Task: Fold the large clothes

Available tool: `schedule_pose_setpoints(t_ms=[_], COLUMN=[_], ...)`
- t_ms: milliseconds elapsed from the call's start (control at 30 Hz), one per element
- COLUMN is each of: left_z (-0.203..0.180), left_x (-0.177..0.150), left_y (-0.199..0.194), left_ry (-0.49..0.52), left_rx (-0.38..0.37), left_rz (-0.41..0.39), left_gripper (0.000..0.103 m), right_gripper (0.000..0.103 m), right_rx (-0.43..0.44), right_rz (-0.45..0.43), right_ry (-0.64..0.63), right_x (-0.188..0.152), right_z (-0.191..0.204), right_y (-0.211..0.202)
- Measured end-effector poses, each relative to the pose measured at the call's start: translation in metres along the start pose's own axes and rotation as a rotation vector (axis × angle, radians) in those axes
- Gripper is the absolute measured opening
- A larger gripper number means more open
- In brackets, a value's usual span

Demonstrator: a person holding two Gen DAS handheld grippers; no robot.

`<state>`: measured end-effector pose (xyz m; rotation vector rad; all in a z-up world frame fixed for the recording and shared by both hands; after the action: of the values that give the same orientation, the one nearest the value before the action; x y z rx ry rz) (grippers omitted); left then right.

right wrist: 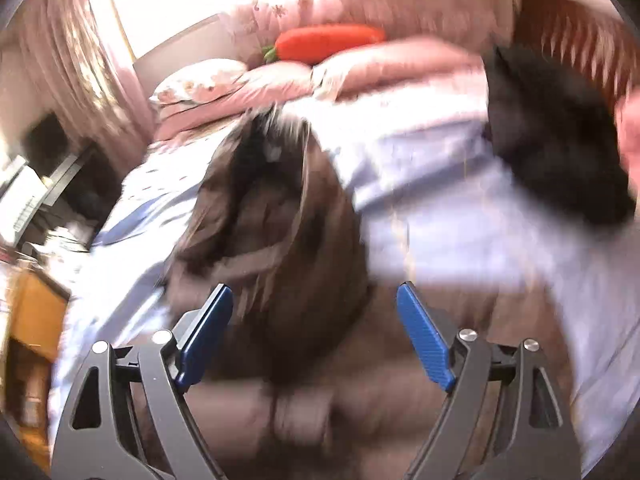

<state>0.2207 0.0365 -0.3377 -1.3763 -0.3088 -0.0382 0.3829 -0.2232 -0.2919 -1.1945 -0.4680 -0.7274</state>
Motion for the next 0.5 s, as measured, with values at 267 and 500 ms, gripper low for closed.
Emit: schedule_pose_setpoints(t_ms=[267,500], left_z=[-0.035,-0.029], left_x=[-0.006,0.01], left_y=[0.001,0.025], left_ry=[0.116,0.142], left_rx=[0.038,0.138], left_rz=[-0.02,-0.035], left_gripper=[0.051,0.058], right_gripper=[0.087,0.006], right_rx=[-0.334,-0.201], right_rz=[0.214,0.212], right_ry=[-0.144,-0.031], right_x=[0.093,0.069], right_z=[-0.011,-0.024], right_y=[0.135,0.151])
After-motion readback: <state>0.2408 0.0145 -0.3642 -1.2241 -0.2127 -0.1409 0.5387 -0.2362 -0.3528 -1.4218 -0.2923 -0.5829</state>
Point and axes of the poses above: each gripper's, at about its wrist camera, not at the fingertips, and y roughly the way its jaws point, z to its left, x to its top, the point moved 2 cm from there along y, roughly the way its jaws point, and after that the axes turned 15 degrees about x, right-handed, at the moved point
